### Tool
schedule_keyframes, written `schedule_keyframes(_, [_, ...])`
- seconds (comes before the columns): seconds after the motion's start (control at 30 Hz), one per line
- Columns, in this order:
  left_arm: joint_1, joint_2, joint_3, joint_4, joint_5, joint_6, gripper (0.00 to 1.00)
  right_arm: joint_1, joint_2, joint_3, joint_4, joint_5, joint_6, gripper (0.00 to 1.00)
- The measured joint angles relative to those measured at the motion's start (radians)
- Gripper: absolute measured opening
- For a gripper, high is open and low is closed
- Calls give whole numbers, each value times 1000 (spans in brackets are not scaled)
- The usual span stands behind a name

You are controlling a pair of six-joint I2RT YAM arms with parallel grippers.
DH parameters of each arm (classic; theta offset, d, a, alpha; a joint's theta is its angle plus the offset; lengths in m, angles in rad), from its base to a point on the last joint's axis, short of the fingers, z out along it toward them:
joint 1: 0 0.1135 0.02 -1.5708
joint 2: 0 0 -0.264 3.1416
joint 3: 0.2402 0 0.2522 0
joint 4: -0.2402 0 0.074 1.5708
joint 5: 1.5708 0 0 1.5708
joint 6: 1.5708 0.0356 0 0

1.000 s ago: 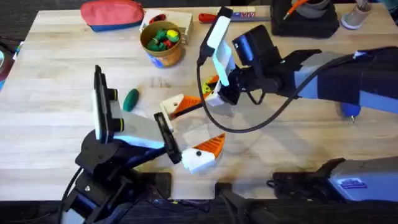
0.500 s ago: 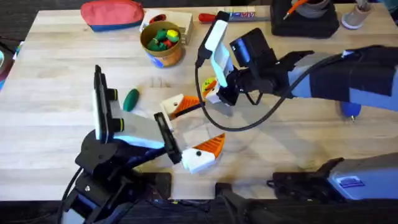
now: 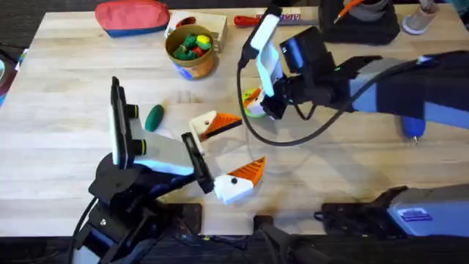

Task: Pick up the gripper from the table and insert it into the empty holder that is missing its gripper. Then pick up a screw, insert it into the mounting hole, and use the screwdriver to tighten it. Finally, clean up the table by picking up the vegetable and placing it into the bucket.

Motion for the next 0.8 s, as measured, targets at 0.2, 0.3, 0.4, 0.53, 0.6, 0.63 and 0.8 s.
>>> schedule_keyframes(0.2, [0, 0, 0, 0, 0, 0, 988, -10, -142, 3, -6, 3, 5, 3])
schedule_keyframes(0.3, [0, 0, 0, 0, 0, 0, 988, -10, -226, 8, -31, 3, 15, 3])
schedule_keyframes(0.4, [0, 0, 0, 0, 0, 0, 988, -10, -311, 18, -111, 3, 37, 3])
schedule_keyframes(0.53, [0, 0, 0, 0, 0, 0, 988, -10, -396, 90, -305, 3, 68, 3])
schedule_keyframes(0.6, [0, 0, 0, 0, 0, 0, 988, -10, -411, 161, -417, 2, 85, 3])
schedule_keyframes(0.63, [0, 0, 0, 0, 0, 0, 989, -10, -413, 201, -463, 0, 93, 3])
schedule_keyframes(0.8, [0, 0, 0, 0, 0, 0, 989, 20, -404, 395, -612, -31, 136, 3])
